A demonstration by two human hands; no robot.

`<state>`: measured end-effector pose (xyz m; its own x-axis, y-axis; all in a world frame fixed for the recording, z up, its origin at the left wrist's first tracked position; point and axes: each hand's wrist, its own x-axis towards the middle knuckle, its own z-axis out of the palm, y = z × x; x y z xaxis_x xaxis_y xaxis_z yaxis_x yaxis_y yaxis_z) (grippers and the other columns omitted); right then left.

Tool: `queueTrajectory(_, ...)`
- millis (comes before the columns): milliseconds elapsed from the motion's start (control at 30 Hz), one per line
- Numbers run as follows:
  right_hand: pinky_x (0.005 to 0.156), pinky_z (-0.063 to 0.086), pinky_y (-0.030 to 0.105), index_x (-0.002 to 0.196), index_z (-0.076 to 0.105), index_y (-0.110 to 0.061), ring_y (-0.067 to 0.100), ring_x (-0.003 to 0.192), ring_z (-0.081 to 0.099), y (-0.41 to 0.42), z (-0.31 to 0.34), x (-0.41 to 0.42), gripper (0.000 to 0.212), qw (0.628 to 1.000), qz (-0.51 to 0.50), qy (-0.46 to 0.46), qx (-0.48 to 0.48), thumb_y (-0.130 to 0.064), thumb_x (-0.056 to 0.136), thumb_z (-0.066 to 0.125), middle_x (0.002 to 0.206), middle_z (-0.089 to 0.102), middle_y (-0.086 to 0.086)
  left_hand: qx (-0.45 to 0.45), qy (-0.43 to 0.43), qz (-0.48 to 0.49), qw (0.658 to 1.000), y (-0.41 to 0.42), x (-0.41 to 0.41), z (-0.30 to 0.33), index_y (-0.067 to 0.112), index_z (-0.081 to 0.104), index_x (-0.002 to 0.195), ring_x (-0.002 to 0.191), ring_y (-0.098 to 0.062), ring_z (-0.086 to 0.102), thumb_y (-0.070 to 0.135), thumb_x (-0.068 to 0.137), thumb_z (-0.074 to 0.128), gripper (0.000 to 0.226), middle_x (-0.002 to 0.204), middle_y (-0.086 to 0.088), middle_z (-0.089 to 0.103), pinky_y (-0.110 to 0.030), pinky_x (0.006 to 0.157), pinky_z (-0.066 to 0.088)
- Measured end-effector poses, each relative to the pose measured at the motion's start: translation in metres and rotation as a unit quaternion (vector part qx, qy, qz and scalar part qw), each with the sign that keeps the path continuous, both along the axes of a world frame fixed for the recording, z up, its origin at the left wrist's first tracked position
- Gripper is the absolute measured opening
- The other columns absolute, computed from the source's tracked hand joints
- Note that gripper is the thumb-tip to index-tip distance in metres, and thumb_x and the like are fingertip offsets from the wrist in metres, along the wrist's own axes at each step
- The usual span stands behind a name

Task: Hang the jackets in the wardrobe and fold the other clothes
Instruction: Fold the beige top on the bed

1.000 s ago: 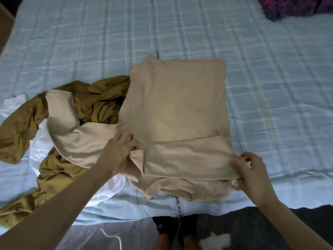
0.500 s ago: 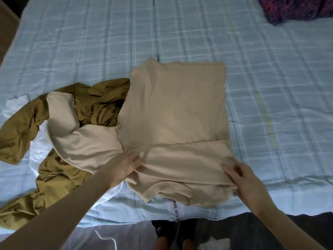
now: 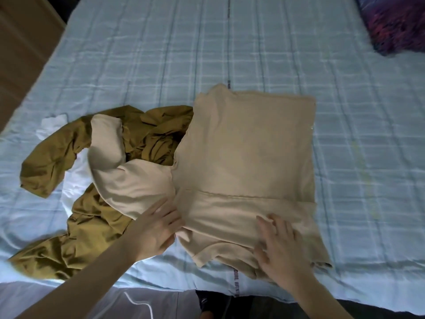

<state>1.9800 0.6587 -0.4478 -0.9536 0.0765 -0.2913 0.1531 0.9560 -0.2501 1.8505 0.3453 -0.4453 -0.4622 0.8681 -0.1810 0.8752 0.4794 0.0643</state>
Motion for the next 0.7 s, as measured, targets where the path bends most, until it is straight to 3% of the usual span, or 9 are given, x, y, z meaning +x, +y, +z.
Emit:
queueTrajectory(67,0.076,0.051,0.038,0.131,0.051,-0.024,0.024,0.106,0.056,-0.04,0.002,-0.013,0.052,0.998,0.045,0.012,-0.051,-0.038,0.081,0.043,0.128,0.046,0.003,0.012,-0.019,0.012,1.0,-0.012,0.004,-0.002,0.027,0.068,0.107,0.11,-0.018,0.061,0.032,0.078,0.061,0.031,0.113,0.007,0.066,-0.036,0.107,0.03)
queueTrajectory(167,0.085,0.053,0.038,0.142,0.039,-0.025,0.023,0.118,0.051,-0.085,0.0,-0.034,0.061,0.99,0.094,0.019,-0.105,-0.03,0.081,0.046,0.143,0.038,0.003,0.037,-0.042,0.043,0.998,-0.032,0.006,0.0,0.029,0.062,0.122,0.121,-0.018,0.054,0.035,0.086,0.057,0.037,0.132,0.005,0.058,-0.034,0.103,0.035)
queueTrajectory(267,0.1,0.045,0.038,0.152,0.023,-0.022,0.023,0.13,0.04,-0.12,0.002,-0.053,0.067,0.983,0.128,0.027,-0.129,-0.034,0.088,0.038,0.156,0.026,0.006,0.101,-0.021,0.207,0.973,-0.055,-0.001,0.006,0.028,0.059,0.124,0.125,-0.023,0.047,0.037,0.091,0.048,0.036,0.139,0.001,0.048,-0.036,0.102,0.035)
queueTrajectory(400,0.106,0.04,0.037,0.154,0.017,-0.019,0.019,0.138,0.034,-0.15,-0.015,-0.07,0.067,0.966,0.208,0.006,-0.152,-0.037,0.091,0.036,0.157,0.026,0.003,0.124,0.015,0.564,0.816,-0.082,-0.024,0.009,0.023,0.052,0.121,0.125,-0.029,0.036,0.04,0.088,0.047,0.037,0.141,-0.003,0.038,-0.048,0.105,0.033)
queueTrajectory(467,0.11,0.035,0.034,0.153,0.017,-0.013,0.021,0.14,0.033,-0.154,-0.029,-0.077,0.071,0.957,0.25,-0.018,-0.144,-0.04,0.09,0.032,0.156,0.028,0.006,0.187,-0.06,0.67,0.716,-0.093,-0.044,0.004,0.018,0.047,0.123,0.122,-0.03,0.041,0.04,0.09,0.05,0.04,0.134,-0.005,0.041,-0.048,0.104,0.037)
queueTrajectory(567,0.11,0.029,0.024,0.152,0.021,-0.011,0.022,0.135,0.041,-0.155,-0.04,-0.084,0.072,0.955,0.256,-0.017,-0.15,-0.038,0.09,0.044,0.152,0.036,0.008,0.261,-0.178,0.777,0.544,-0.105,-0.078,0.003,0.02,0.037,0.131,0.114,-0.031,0.052,0.054,0.077,0.05,0.065,0.127,-0.003,0.054,-0.049,0.098,0.044)
queueTrajectory(600,0.107,0.032,0.023,0.153,0.019,-0.011,0.022,0.132,0.045,-0.156,-0.038,-0.087,0.073,0.957,0.245,-0.022,-0.154,-0.035,0.09,0.049,0.151,0.037,0.007,0.253,-0.196,0.796,0.513,-0.105,-0.088,0.003,0.023,0.035,0.133,0.115,-0.032,0.051,0.058,0.074,0.05,0.07,0.127,-0.004,0.055,-0.05,0.099,0.043)
queueTrajectory(633,0.102,0.035,0.022,0.154,0.015,-0.012,0.022,0.127,0.048,-0.157,-0.033,-0.089,0.077,0.959,0.231,-0.034,-0.16,-0.033,0.091,0.053,0.151,0.037,0.006,0.23,-0.199,0.807,0.507,-0.103,-0.097,0.003,0.024,0.036,0.134,0.117,-0.033,0.05,0.058,0.073,0.051,0.071,0.127,-0.004,0.054,-0.05,0.101,0.041)
queueTrajectory(700,0.091,0.038,0.019,0.155,-0.001,-0.016,0.02,0.118,0.052,-0.16,-0.025,-0.091,0.083,0.96,0.211,-0.07,-0.17,-0.029,0.094,0.053,0.153,0.033,0.004,0.196,-0.189,0.802,0.532,-0.099,-0.112,0.003,0.023,0.037,0.133,0.119,-0.032,0.049,0.052,0.079,0.055,0.064,0.124,-0.005,0.056,-0.048,0.104,0.034)
